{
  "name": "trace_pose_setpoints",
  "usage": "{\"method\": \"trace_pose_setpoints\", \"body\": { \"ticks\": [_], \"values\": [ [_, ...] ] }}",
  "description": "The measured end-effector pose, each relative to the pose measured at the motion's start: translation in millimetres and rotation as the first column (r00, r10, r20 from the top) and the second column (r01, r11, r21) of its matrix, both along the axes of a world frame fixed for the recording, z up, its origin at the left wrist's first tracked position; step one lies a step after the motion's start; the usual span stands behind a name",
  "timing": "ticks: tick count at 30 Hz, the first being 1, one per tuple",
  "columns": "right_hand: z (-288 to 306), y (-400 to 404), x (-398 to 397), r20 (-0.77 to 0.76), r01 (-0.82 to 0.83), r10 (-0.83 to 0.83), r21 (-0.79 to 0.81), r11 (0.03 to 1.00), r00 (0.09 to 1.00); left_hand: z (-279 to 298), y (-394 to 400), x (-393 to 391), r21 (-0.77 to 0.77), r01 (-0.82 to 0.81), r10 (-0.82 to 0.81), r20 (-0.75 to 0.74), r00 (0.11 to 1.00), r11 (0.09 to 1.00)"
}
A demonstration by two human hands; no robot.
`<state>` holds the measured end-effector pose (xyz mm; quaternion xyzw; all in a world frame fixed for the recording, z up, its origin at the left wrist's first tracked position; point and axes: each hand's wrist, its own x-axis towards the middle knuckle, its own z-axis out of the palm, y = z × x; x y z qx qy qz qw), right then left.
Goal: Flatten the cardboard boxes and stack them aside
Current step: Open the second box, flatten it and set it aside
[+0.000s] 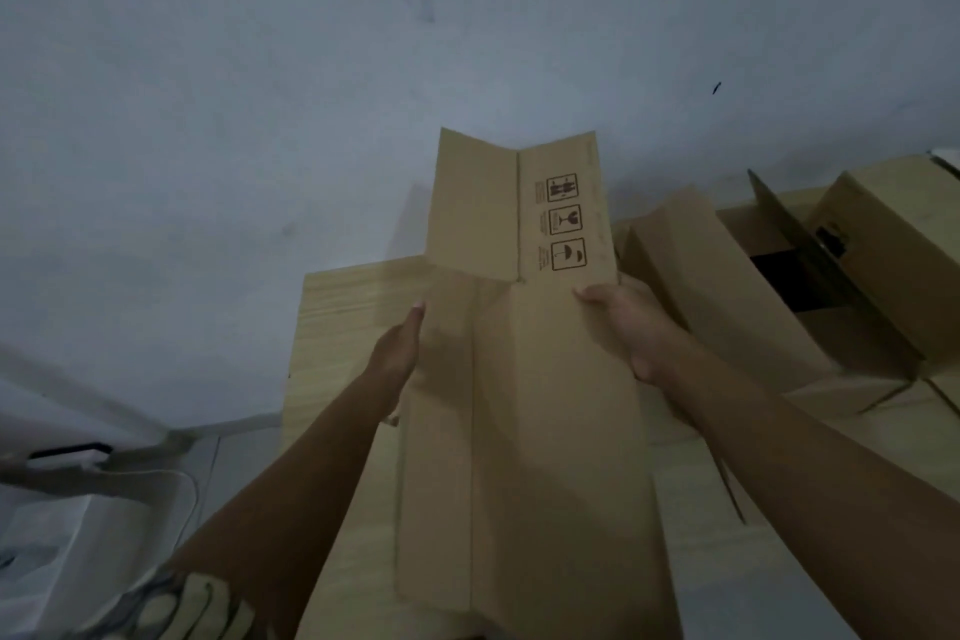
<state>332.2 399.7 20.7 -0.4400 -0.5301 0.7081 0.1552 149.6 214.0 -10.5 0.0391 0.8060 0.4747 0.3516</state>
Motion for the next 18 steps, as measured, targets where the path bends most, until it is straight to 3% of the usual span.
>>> {"method": "trace_pose_setpoints", "body": {
  "ticks": [3,7,12,15,18],
  "values": [
    [16,3,6,-0.117,-0.04,0.034,-0.05,0.998,0.993,-4,4,-9,0.003,-0.017,0.017,0.0,1.0,1.0],
    [29,6,10,-0.227,-0.156,0.105,-0.224,0.962,0.968,-2,5,-28,0.139,-0.074,0.031,0.293,0.956,0.987],
    [27,15,13,-0.253,-0.224,0.155,-0.272,0.936,0.955,-4,-2,-56,0.26,-0.071,-0.068,0.491,0.869,0.963],
    [22,20,14,-0.169,-0.172,0.134,-0.241,0.955,0.977,-7,-3,-66,0.304,-0.074,-0.094,0.504,0.859,0.95],
    [9,25,14,-0.07,-0.088,0.082,-0.088,0.992,0.994,-13,-4,-71,0.207,-0.064,-0.028,0.414,0.91,0.976]
  ]
}}
